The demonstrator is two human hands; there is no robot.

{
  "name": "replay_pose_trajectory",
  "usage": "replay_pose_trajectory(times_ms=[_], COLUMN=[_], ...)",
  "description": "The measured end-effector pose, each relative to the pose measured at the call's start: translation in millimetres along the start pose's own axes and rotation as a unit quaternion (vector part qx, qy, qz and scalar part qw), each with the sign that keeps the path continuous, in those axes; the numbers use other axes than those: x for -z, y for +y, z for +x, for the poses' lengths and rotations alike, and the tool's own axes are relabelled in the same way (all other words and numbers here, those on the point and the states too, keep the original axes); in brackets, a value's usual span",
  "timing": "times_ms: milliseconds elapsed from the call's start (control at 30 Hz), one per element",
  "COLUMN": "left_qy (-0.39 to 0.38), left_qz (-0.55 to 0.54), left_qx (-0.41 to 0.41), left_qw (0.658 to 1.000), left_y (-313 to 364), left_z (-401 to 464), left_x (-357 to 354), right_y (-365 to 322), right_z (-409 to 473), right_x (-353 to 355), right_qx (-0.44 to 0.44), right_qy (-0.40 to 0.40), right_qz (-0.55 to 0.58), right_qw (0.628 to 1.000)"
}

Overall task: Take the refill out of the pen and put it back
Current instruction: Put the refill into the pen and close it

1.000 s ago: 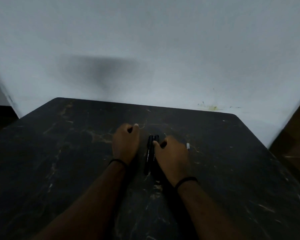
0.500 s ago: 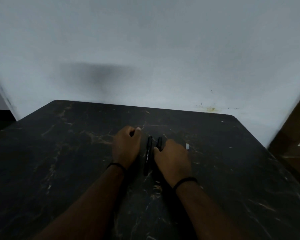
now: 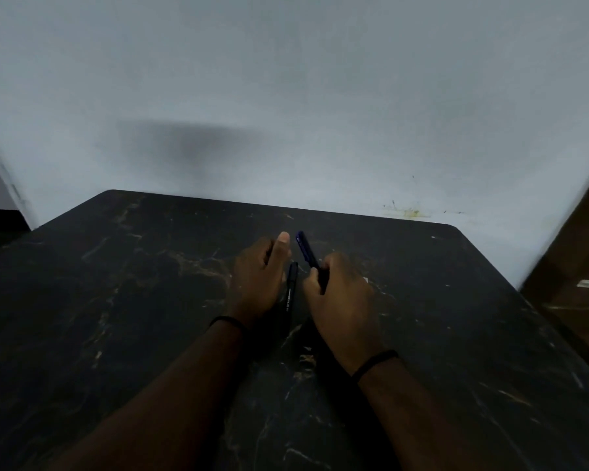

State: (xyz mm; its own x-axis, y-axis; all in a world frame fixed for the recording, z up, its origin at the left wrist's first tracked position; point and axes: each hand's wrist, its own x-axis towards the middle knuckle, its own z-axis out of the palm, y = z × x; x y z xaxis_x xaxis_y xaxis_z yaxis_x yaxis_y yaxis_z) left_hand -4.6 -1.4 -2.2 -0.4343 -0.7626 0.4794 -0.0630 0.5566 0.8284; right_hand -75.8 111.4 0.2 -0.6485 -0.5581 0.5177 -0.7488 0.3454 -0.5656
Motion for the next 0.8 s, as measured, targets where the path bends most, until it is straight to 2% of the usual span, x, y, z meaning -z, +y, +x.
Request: replay_pose_trajectory(times_ms=[167, 267, 800], left_qy=[0.021, 0.019, 0.005], left_qz=[-0.025, 0.002, 0.008], left_qx=[-0.006, -0.024, -0.026], left_qw=[0.999, 1.000, 1.000], left_y=[0.2, -1.8, -2.1], left_z=[-4.1, -3.8, -5.0], left_x=[0.7, 1.0, 1.0], right_y=[0.4, -2.1, 0.4], right_z=[-0.4, -2.6, -7.0], right_x=[-1.6, 0.3, 1.3], right_qx=[0.066, 0.084, 0.095], right_qy=[-0.044, -0.026, -0.050], right_qz=[-0.025, -0.017, -0.016], right_qw=[0.997, 0.996, 0.994])
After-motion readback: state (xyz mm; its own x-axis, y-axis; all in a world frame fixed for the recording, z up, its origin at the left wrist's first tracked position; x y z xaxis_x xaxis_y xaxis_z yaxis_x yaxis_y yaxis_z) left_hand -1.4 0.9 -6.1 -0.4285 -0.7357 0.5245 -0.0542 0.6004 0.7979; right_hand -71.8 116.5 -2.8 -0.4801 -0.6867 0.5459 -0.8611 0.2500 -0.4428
